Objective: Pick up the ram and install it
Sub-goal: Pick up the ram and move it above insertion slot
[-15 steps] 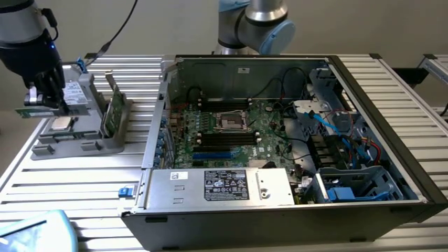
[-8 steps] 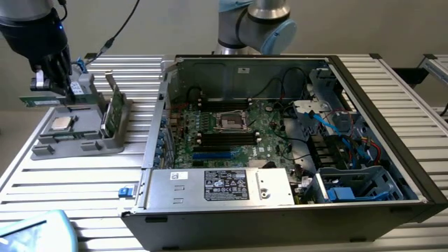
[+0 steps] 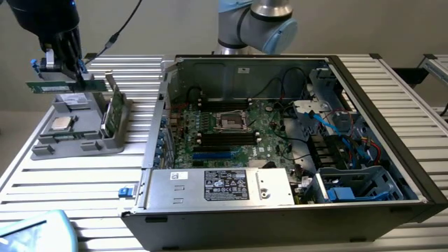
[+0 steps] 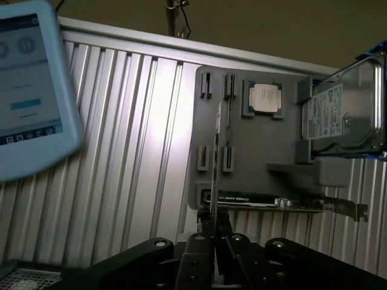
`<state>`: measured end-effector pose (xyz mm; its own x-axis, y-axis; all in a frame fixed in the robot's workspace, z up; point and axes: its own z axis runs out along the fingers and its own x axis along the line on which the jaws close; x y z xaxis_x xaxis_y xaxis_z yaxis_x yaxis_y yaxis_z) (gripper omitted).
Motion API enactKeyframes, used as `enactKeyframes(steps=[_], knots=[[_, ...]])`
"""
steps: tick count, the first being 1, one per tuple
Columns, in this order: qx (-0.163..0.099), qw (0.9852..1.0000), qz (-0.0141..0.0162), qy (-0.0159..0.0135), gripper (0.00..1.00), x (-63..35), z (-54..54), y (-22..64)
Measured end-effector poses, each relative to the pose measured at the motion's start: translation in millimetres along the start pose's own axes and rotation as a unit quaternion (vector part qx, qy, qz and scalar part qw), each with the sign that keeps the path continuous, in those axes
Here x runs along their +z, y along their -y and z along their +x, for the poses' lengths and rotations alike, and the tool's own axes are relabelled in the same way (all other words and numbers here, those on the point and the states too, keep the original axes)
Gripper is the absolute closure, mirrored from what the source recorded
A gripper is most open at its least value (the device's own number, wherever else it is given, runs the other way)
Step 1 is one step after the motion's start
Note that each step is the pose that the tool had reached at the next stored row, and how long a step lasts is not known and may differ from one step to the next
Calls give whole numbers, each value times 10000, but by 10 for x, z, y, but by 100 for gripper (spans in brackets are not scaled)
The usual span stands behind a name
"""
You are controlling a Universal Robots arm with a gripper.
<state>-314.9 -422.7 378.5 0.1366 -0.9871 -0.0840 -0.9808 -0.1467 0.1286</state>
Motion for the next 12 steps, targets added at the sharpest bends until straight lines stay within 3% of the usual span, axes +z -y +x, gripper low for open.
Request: enactKeyframes(steps=[12], knots=[[0,10000,-17,13,86,-570,44,455]])
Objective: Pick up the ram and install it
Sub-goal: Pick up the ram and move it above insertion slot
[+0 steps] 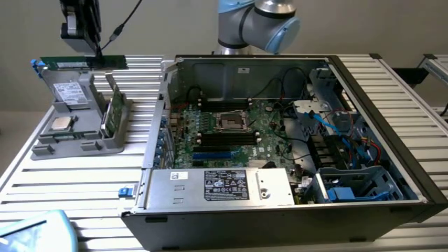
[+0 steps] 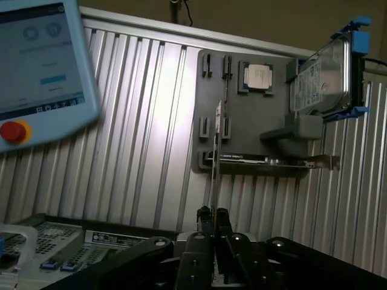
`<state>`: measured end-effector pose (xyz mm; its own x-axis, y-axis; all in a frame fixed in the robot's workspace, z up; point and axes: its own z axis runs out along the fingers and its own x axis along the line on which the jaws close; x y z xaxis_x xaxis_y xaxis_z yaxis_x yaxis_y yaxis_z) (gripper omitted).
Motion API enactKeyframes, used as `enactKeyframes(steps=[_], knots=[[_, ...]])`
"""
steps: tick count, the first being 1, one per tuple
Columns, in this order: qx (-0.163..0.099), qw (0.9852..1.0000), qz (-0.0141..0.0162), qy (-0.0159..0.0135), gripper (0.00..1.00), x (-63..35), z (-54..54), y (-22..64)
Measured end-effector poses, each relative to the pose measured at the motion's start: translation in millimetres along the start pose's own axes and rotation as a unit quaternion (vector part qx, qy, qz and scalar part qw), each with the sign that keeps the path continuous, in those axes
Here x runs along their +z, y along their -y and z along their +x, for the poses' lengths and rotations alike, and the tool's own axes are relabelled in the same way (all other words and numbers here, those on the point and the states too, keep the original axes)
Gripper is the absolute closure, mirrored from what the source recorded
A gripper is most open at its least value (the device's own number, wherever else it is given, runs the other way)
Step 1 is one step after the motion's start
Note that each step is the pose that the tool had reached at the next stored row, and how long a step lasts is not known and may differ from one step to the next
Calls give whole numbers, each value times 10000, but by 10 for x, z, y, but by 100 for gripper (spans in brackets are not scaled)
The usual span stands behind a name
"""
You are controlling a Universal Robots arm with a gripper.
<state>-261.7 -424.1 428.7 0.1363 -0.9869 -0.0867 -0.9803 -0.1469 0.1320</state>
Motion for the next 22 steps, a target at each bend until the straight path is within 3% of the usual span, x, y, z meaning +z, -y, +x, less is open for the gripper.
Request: enactKeyframes(steps=[5,22], knots=[[0,10000,-7,2,86,-148,30,208],[1,10000,-8,2,86,-250,153,964]])
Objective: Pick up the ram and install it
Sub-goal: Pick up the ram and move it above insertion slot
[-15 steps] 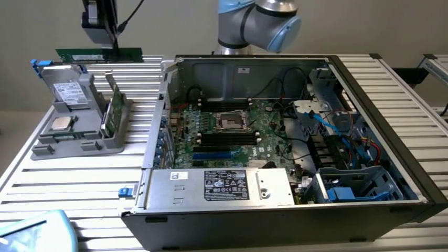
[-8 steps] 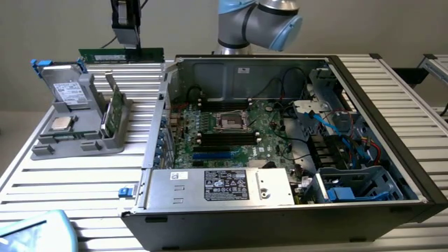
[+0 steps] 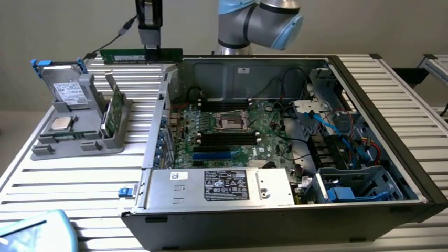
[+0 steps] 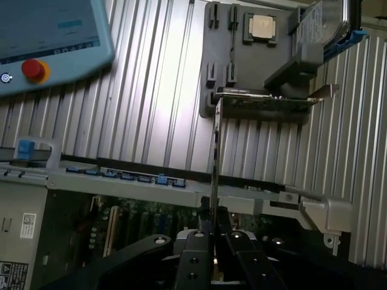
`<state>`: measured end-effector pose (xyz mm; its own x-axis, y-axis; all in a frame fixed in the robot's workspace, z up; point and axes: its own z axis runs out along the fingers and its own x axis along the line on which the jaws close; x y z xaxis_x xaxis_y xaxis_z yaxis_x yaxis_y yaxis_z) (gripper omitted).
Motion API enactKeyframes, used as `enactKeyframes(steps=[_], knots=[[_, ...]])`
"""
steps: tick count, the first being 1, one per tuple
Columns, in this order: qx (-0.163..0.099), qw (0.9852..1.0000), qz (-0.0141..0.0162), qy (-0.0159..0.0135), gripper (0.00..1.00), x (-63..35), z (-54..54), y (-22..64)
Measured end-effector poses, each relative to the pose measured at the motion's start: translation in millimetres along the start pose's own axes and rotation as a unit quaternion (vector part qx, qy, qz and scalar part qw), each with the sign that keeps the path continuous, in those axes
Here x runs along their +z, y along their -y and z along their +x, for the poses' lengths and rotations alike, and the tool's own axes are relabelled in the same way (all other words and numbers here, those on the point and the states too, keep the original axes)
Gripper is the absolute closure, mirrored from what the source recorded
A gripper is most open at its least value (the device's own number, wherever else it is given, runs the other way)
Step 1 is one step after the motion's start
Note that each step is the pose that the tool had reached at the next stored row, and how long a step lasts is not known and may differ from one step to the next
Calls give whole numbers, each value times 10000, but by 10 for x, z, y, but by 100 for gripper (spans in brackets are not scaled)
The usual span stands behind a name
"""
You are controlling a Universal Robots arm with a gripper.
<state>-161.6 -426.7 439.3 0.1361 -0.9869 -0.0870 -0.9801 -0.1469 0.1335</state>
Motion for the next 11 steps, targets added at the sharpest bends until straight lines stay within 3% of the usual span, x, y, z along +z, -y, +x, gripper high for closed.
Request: enactKeyframes(steps=[11], knots=[[-1,10000,8,-2,86,-27,76,487]])
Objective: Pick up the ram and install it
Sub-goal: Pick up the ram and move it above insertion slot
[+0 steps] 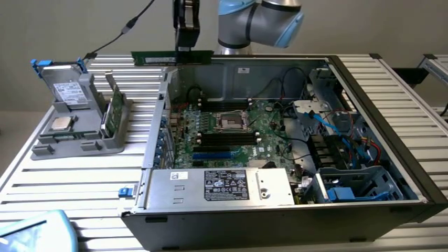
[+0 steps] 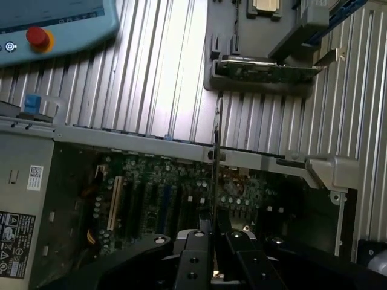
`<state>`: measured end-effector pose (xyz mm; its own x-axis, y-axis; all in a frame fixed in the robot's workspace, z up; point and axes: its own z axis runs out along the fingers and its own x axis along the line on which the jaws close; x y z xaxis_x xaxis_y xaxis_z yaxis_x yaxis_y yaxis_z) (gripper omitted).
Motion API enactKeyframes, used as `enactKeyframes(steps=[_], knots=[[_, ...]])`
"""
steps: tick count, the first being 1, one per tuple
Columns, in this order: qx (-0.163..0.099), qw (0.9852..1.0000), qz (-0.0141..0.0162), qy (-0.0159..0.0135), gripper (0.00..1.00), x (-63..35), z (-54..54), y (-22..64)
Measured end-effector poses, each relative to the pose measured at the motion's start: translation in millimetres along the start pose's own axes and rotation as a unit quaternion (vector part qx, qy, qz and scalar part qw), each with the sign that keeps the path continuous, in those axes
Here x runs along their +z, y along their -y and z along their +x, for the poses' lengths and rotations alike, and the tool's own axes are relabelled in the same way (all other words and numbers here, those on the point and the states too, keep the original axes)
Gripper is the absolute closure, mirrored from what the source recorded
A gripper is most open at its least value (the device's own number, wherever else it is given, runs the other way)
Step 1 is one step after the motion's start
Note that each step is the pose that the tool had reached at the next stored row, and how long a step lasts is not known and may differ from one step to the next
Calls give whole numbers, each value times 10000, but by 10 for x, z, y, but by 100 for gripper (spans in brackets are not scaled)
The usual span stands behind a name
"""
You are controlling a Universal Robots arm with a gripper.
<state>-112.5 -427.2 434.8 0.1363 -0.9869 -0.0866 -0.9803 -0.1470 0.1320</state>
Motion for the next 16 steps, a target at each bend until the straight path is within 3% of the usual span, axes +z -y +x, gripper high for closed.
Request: enactKeyframes(steps=[6,12,16], knots=[[-2,10000,34,-5,86,29,33,206],[67,10000,68,0,86,92,49,289],[69,9999,75,0,86,114,75,454]])
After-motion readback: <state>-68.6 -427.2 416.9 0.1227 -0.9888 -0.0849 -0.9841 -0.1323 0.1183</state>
